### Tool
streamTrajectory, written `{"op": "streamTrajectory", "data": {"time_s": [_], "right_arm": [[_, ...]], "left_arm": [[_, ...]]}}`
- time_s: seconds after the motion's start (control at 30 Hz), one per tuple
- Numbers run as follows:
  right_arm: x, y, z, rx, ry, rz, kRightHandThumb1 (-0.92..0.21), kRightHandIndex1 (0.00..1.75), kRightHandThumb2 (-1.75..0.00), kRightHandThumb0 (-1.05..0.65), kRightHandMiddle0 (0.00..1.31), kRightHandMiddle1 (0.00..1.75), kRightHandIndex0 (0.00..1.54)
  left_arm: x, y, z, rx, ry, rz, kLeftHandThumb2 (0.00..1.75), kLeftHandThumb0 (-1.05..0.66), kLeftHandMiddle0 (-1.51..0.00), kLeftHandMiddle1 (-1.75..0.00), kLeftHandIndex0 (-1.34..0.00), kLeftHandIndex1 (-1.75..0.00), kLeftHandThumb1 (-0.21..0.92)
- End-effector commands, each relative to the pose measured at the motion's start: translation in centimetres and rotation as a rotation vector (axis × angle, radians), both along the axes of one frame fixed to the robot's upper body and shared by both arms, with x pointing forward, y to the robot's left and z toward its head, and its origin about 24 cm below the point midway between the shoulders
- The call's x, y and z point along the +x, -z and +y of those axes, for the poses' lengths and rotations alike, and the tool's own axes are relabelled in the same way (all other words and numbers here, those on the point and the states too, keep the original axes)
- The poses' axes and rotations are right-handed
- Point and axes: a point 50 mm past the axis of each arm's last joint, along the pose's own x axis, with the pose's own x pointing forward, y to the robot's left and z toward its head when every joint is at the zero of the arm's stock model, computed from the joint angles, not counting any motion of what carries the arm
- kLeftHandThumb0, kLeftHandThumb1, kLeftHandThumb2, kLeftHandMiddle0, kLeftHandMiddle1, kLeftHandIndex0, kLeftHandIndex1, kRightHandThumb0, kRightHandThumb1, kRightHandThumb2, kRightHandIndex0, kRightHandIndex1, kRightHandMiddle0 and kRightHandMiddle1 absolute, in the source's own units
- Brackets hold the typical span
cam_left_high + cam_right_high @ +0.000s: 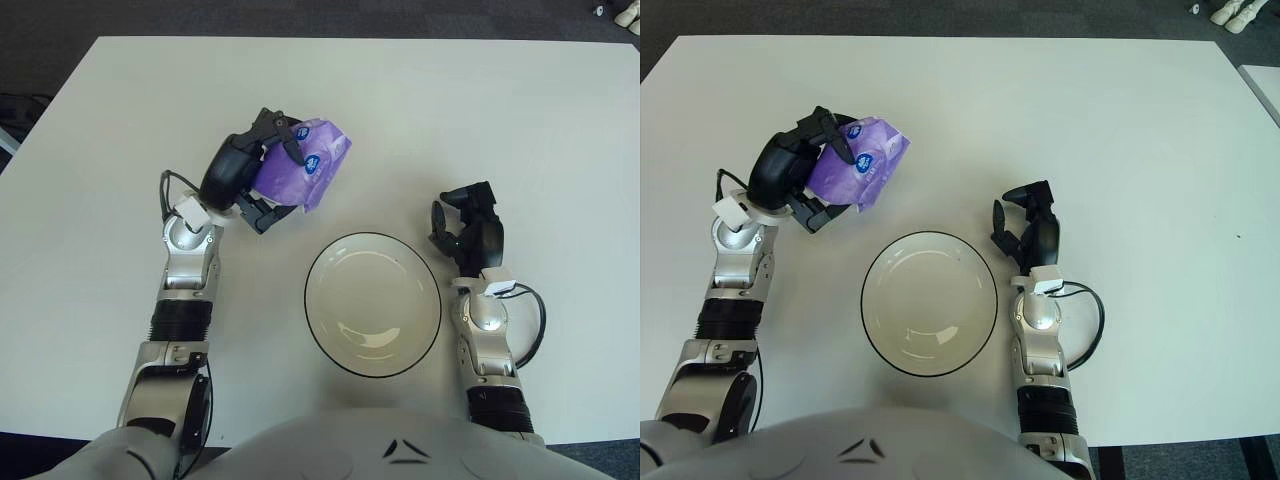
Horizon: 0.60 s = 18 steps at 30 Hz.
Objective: Put the tissue paper into the plate.
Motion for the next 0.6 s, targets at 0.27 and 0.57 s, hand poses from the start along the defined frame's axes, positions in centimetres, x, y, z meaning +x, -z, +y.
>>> {"op": "streamTrajectory", "data": {"time_s": [0.27, 0.57], "right_arm": [[-0.81, 2.19, -0.38, 0.015, 0.017, 0.105, -0.77, 1.36, -0.74, -0.37, 0.28, 1.75, 0.55], [-0.83, 2.15, -0.46, 0.014, 0.018, 0.104, -0.78, 1.36, -0.73, -0.36, 0.27, 1.75, 0.55]], "left_arm": [[-0.78, 0.22, 0.74, 0.03, -0.11, -0.116, 1.75, 0.0, -0.91, -1.7, -0.69, -1.75, -0.08], [-0.77, 0.22, 0.65, 0.031, -0.113, -0.12, 1.75, 0.0, -0.91, -1.7, -0.69, -1.75, -0.08]]}}
